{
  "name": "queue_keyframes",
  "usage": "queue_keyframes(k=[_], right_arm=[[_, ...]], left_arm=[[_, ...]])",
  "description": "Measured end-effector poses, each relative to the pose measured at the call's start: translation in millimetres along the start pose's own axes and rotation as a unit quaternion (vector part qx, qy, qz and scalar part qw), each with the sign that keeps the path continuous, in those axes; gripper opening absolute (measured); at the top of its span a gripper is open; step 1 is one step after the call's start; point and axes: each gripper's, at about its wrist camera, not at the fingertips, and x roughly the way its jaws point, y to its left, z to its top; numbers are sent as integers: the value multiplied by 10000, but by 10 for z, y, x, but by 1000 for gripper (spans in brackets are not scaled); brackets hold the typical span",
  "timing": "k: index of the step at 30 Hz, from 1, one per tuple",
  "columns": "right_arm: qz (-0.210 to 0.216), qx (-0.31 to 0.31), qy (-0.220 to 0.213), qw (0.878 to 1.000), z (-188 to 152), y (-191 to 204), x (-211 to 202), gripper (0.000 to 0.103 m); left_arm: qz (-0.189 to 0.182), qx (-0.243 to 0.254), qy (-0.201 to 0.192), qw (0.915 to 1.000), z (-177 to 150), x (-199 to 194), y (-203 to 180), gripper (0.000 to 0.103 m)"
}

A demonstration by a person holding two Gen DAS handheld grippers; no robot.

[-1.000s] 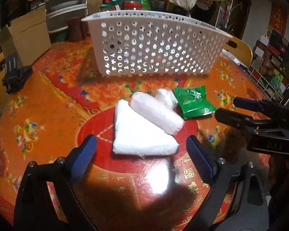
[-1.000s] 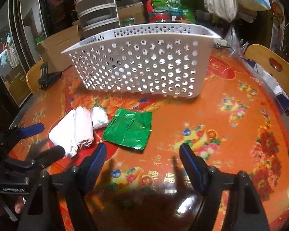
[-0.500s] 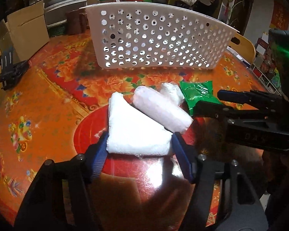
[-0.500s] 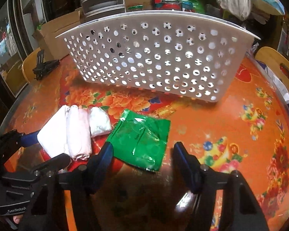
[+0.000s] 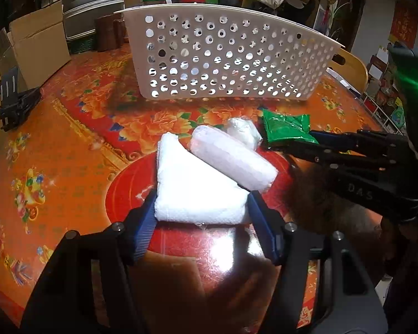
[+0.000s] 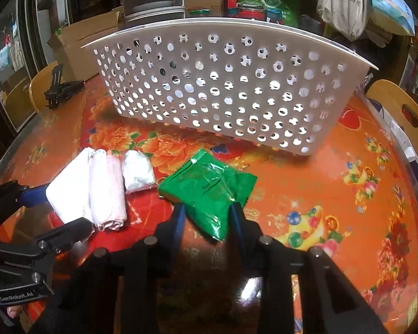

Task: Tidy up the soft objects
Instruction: 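Grasp the folded white towel with the left tool while the right tool grasps the green packet, then carry the folded towel and green packet into the basket and release both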

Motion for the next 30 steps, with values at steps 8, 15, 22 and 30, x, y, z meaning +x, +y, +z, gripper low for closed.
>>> queue_keyframes(k=[8, 15, 22, 30], right_arm=[[122, 112, -201, 9997, -92, -70, -181, 26], [131, 242, -345, 9990, -140, -182, -342, 26], [142, 346, -497, 9981, -167, -297, -476, 26], [132, 375, -631, 9972, -168, -352, -608, 26]], left_arm=[[-81, -56, -192, 9998, -24, -64, 16, 53], [12, 76, -428, 9991, -58, -160, -44, 50], [34, 88, -565, 9984, -82, -281, -47, 50], [86, 55, -736, 9972, -46, -453, -29, 50]])
